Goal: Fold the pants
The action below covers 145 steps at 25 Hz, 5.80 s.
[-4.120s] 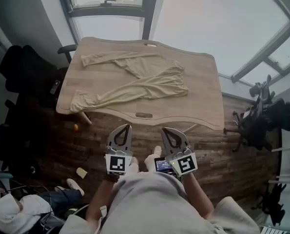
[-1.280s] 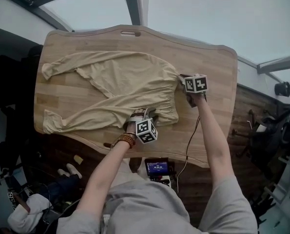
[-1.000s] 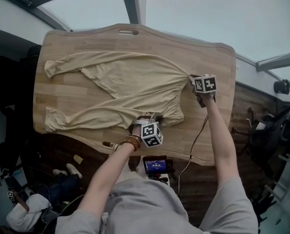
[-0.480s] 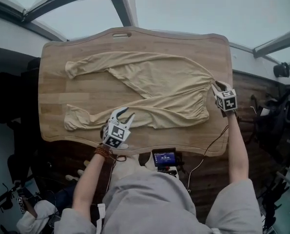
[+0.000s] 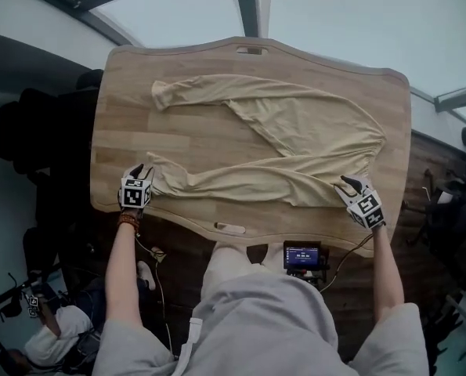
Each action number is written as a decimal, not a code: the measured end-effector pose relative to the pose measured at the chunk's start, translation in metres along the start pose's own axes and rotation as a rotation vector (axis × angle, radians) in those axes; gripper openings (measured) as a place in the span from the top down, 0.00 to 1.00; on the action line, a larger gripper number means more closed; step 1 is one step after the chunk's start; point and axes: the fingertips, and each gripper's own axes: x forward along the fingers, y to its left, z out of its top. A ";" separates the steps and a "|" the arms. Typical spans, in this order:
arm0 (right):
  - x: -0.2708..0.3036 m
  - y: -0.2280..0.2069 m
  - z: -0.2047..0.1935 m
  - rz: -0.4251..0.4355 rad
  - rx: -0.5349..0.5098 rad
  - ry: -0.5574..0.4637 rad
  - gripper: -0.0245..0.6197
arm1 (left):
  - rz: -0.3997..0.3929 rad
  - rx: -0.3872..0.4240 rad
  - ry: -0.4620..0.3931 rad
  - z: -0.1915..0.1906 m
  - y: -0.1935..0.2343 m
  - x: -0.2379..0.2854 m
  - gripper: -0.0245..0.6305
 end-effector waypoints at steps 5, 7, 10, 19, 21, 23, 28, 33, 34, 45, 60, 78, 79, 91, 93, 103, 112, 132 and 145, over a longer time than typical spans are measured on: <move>0.033 0.024 0.000 -0.025 -0.059 0.189 0.72 | -0.066 0.019 -0.002 -0.005 0.029 0.046 0.68; 0.048 0.026 -0.010 -0.047 -0.037 0.282 0.72 | -0.092 0.016 -0.006 -0.005 0.039 0.058 0.65; 0.056 0.028 -0.022 -0.076 0.015 0.358 0.72 | -0.168 0.002 -0.026 -0.001 0.029 0.070 0.65; 0.059 0.054 -0.016 -0.130 -0.095 0.435 0.95 | -0.190 0.170 -0.152 0.014 0.011 0.049 0.91; 0.050 0.065 -0.015 -0.135 -0.089 0.407 0.95 | -0.194 0.148 -0.232 0.017 0.018 0.027 0.91; 0.036 0.075 -0.015 -0.143 -0.054 0.360 0.95 | -0.206 0.111 -0.305 0.016 0.027 0.002 0.91; 0.002 0.098 -0.014 -0.162 0.010 0.290 0.95 | -0.260 0.048 -0.444 0.004 0.049 -0.060 0.91; -0.031 0.106 -0.003 -0.179 0.022 0.241 0.95 | -0.272 -0.008 -0.495 -0.015 0.069 -0.109 0.95; -0.034 0.105 -0.001 -0.184 0.027 0.224 0.95 | -0.253 -0.039 -0.501 -0.016 0.079 -0.117 0.95; 0.003 0.072 0.022 -0.110 -0.006 0.203 0.95 | -0.291 0.054 -0.284 0.022 0.033 -0.005 0.78; 0.191 0.061 0.206 0.013 -0.225 0.079 0.79 | -0.310 -0.068 -0.213 0.213 0.043 0.121 0.94; 0.201 0.131 0.217 0.199 -0.403 0.037 0.73 | -0.478 -0.560 -0.269 0.339 0.153 0.102 0.48; 0.191 0.130 0.212 0.185 -0.398 0.032 0.73 | -0.428 -0.479 -0.269 0.323 0.160 0.098 0.48; 0.066 0.095 0.053 0.182 -0.275 0.321 0.72 | -0.685 0.297 0.127 0.038 0.013 0.046 0.48; 0.054 0.097 0.032 0.214 -0.305 0.387 0.71 | -0.706 0.308 0.160 0.020 -0.009 0.048 0.48; 0.003 0.071 -0.004 0.129 -0.199 0.373 0.66 | -0.536 0.255 0.147 -0.003 -0.011 0.056 0.81; -0.007 0.062 0.000 0.126 -0.238 0.364 0.65 | -0.501 0.230 -0.003 0.020 0.011 0.023 0.93; -0.020 0.057 0.039 -0.030 -0.319 0.203 0.94 | -0.344 -0.085 -0.386 0.097 0.093 -0.059 0.93; -0.016 -0.074 0.125 -0.275 -0.348 0.154 0.94 | -0.330 -0.065 -0.541 0.272 0.138 -0.039 0.93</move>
